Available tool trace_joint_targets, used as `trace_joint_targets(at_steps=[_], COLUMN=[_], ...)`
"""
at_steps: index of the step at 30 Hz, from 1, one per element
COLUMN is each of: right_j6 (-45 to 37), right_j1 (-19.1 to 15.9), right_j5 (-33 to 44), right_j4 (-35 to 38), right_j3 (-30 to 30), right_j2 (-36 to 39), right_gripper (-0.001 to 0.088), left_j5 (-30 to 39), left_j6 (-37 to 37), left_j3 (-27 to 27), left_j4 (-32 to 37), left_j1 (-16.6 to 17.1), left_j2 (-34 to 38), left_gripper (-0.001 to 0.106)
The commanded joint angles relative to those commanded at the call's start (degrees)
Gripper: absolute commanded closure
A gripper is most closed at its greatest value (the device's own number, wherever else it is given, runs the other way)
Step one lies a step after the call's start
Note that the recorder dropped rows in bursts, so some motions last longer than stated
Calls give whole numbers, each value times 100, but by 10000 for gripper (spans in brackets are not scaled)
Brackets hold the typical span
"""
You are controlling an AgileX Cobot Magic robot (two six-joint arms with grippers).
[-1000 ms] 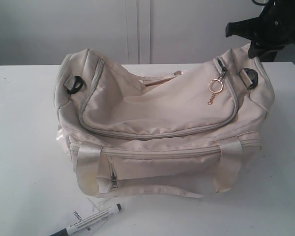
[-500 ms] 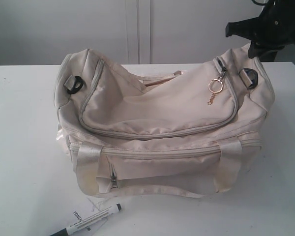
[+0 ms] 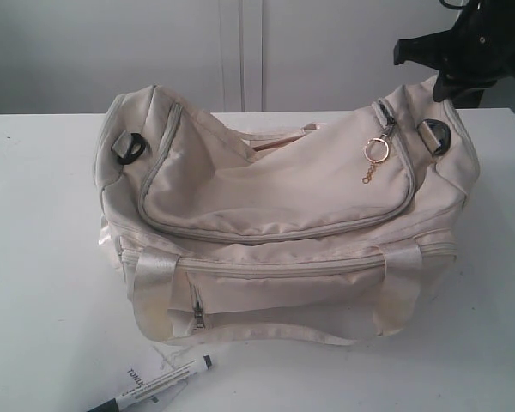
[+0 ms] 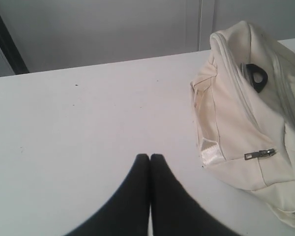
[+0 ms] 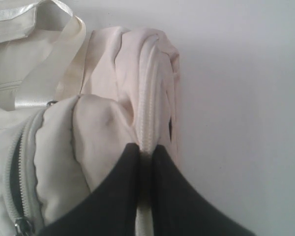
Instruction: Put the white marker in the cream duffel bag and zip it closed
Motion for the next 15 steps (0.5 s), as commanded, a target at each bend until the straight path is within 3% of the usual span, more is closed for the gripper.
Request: trace_joint_targets(at_steps=[11,15], right_j6=[0,0], right_j1=[0,0], right_j5=[-22,-22], right_j4=[0,0], right_j3=[0,0], right_j2=[0,0], right_gripper=[868,868], left_j5=[765,801], left_j6=[119,398], left_j3=[-672,-914], left_j4=[-26,-52], left_j1=[-8,-215], left_j2=[958,1496], left_gripper=[1053,1053])
